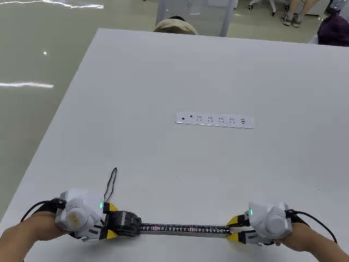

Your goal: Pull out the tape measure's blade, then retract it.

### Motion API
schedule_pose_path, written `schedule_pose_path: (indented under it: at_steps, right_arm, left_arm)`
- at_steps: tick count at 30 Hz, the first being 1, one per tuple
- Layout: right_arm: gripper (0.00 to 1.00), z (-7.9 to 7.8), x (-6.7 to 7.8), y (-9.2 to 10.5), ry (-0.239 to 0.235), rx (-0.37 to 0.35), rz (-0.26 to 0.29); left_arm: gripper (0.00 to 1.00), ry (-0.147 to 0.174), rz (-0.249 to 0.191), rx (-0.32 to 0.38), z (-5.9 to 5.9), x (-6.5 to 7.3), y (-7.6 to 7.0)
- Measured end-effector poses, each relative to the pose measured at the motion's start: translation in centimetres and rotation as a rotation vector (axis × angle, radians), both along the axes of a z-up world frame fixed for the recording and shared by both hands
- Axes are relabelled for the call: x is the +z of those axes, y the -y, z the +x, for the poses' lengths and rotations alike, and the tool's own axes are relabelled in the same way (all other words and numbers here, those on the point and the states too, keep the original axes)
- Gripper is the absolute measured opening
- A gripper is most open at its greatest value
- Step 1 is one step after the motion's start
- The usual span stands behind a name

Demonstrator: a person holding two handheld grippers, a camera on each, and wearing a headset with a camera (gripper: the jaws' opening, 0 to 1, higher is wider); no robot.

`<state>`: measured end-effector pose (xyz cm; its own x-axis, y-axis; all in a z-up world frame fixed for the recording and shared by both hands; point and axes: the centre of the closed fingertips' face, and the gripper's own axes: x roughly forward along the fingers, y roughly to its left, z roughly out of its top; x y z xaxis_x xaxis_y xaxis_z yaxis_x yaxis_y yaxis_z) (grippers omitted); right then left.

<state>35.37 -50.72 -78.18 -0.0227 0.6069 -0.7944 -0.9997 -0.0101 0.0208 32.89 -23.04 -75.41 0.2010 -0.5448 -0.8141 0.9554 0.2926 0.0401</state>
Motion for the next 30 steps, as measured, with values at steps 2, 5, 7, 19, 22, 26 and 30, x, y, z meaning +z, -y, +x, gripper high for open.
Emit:
schedule_pose_path:
  at_steps: [2,5,7,19,22,26,30]
  right_arm:
    - [0.16,0.0,0.0,0.0,0.006,0.005,-0.002]
    - [0.19,-0.3,0.1,-0.2,0.002,0.009,-0.004]
    - [0.2,-0.3,0.2,-0.3,0.006,0.01,-0.006]
    - [0.27,-0.3,0.9,-0.2,0.017,-0.018,-0.002]
    - [0.3,-0.4,1.0,0.0,0.02,-0.03,-0.003]
    - [0.35,-0.2,1.4,0.1,0.028,-0.065,-0.001]
    - [0.38,-0.4,1.7,0.3,0.031,-0.088,0.0]
  left_arm:
    - [0.28,0.0,0.0,0.001,0.0,0.0,0.0]
    - [0.29,0.002,-0.001,0.002,0.0,0.0,0.0]
    - [0.29,0.003,0.0,0.004,0.0,0.0,0.0]
    - [0.3,0.019,0.048,0.001,-0.1,-0.7,-0.9]
    - [0.31,0.024,0.039,0.03,0.0,-0.6,-1.3]
    - [0.34,0.026,0.032,0.055,-0.1,-0.3,-1.8]
    - [0.42,0.03,0.018,0.097,-0.1,0.0,-2.1]
